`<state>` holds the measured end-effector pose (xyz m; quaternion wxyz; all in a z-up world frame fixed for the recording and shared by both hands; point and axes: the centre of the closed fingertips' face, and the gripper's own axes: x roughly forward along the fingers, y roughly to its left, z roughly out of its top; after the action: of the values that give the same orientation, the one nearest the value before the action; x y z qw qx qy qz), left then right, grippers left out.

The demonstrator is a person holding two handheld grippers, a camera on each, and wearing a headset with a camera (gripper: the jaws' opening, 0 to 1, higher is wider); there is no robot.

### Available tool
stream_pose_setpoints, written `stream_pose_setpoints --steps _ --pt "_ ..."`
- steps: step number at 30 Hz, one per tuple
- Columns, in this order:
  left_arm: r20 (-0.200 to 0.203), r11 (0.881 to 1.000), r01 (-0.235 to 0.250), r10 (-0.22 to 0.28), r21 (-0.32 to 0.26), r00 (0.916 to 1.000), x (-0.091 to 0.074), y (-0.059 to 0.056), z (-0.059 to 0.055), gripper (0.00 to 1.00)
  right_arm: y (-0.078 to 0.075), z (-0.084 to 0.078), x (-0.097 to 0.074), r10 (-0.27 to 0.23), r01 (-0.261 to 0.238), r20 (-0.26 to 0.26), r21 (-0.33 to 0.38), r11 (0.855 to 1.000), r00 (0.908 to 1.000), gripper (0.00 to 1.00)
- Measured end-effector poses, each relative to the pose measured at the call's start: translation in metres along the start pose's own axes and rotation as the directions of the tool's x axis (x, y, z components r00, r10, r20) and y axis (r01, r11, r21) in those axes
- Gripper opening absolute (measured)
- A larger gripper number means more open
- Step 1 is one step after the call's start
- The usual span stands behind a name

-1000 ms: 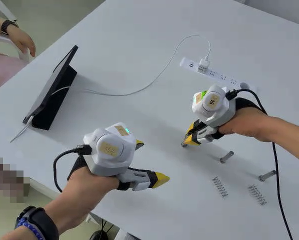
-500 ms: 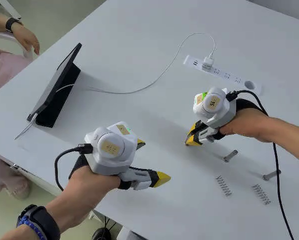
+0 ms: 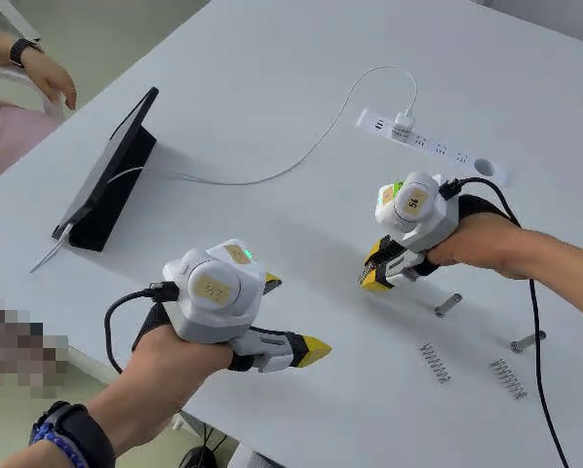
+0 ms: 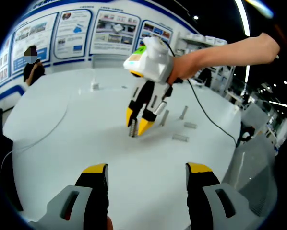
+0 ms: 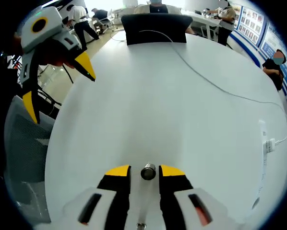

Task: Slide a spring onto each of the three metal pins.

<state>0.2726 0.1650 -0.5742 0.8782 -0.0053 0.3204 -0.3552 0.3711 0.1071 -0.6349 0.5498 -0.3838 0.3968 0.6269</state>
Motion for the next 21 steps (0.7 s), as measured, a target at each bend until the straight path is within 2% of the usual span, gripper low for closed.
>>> stream_pose_setpoints --steps 6,13,16,19,21 --pt "0.001 1.000 0.009 -0.009 0.007 1.0000 0.000 -0.005 0.001 0.67 0.001 -0.004 -0.012 -0.012 0.012 0.009 0.022 1.000 0.9999 0.30" --pt "0.002 1.000 0.024 -0.024 0.018 0.9997 0.000 -0.012 0.004 0.67 -0.002 -0.003 -0.033 -0.059 0.054 0.062 0.088 0.995 0.9963 0.32" --pt "-0.002 0.999 0.031 -0.031 0.025 0.9995 0.001 -0.016 0.004 0.67 -0.006 0.001 -0.045 -0.097 0.080 0.109 0.147 0.986 0.9892 0.35" --pt "-0.004 0.999 0.041 -0.041 0.031 0.9992 0.000 -0.019 0.005 0.67 -0.010 0.002 -0.058 -0.149 0.111 0.153 0.232 0.966 0.9769 0.43" --pt "-0.008 0.998 0.045 -0.044 0.036 0.9990 0.000 -0.021 0.004 0.67 -0.010 0.001 -0.064 -0.163 0.113 0.180 0.260 0.959 0.9702 0.47"
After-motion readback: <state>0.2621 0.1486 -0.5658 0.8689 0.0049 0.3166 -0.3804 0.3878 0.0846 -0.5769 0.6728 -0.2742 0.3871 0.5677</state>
